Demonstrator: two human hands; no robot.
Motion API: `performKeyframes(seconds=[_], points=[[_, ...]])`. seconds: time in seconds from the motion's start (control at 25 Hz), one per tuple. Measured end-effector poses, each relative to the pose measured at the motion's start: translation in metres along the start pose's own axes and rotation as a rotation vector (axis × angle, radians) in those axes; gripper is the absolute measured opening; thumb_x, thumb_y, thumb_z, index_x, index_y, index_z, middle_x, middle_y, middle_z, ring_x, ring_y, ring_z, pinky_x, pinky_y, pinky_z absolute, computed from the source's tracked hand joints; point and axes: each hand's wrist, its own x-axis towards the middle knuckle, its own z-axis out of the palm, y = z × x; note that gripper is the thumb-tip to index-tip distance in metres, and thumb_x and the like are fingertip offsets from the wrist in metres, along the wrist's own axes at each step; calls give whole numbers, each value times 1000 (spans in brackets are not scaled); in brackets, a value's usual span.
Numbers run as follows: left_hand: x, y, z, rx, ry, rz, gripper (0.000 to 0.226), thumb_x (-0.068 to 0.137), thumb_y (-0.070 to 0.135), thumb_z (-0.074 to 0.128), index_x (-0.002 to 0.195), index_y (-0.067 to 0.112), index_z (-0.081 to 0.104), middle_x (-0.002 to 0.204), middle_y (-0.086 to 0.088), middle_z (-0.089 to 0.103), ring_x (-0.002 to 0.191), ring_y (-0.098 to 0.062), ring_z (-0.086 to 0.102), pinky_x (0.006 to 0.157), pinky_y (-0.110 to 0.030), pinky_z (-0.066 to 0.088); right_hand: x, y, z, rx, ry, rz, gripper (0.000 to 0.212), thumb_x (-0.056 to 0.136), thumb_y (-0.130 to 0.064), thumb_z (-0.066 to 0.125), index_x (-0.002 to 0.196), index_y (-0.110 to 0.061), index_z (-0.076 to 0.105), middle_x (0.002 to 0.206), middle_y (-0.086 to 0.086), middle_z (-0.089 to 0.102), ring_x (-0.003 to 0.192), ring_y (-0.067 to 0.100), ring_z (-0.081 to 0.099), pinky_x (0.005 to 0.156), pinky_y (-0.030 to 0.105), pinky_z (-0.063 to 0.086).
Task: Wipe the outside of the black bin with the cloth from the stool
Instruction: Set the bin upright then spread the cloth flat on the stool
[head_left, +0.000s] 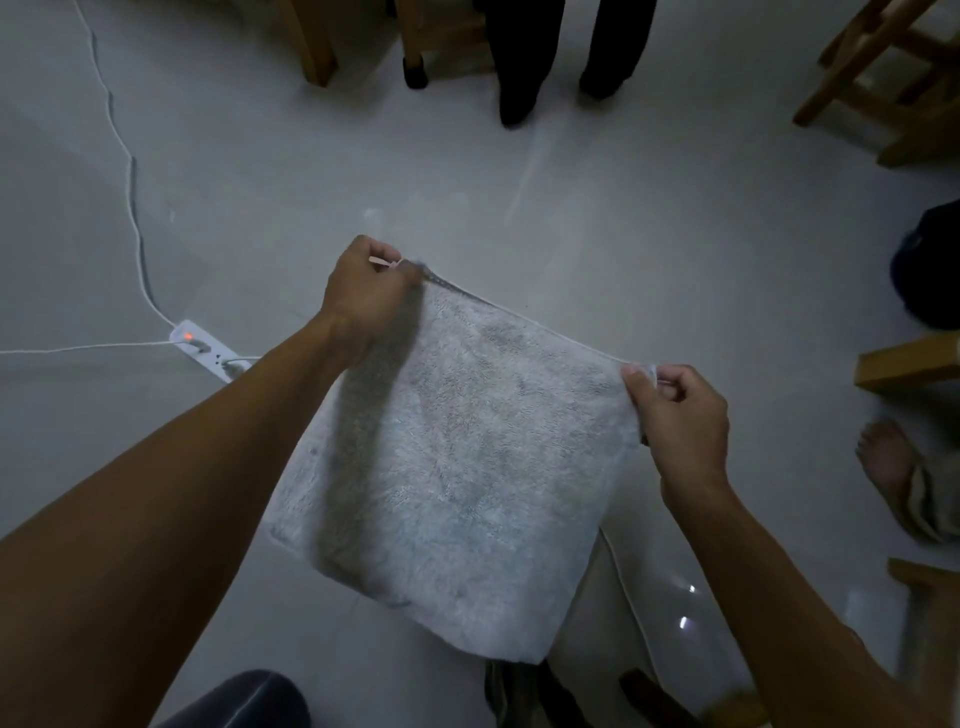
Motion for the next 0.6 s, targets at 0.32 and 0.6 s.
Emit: performKeyframes(seconds=[0.32, 0.6], points=[[-30, -7, 23, 619, 257, 530, 41, 96, 22, 51, 136, 23, 43, 131, -11, 49, 114, -23, 53, 91, -37, 46, -10, -1, 24, -845, 62, -803, 39, 92, -1, 65, 128, -16, 68, 138, 6, 65, 135, 31, 53, 116, 54, 32], [-85, -40, 25, 1038, -37, 697, 60, 105, 57, 26, 154, 24, 35, 169, -8, 13, 156, -22, 9, 122, -55, 12, -11, -16, 18, -902, -210, -581, 48, 102, -24, 36, 145, -17, 55, 141, 3, 65, 143, 26, 48, 125, 60, 14]])
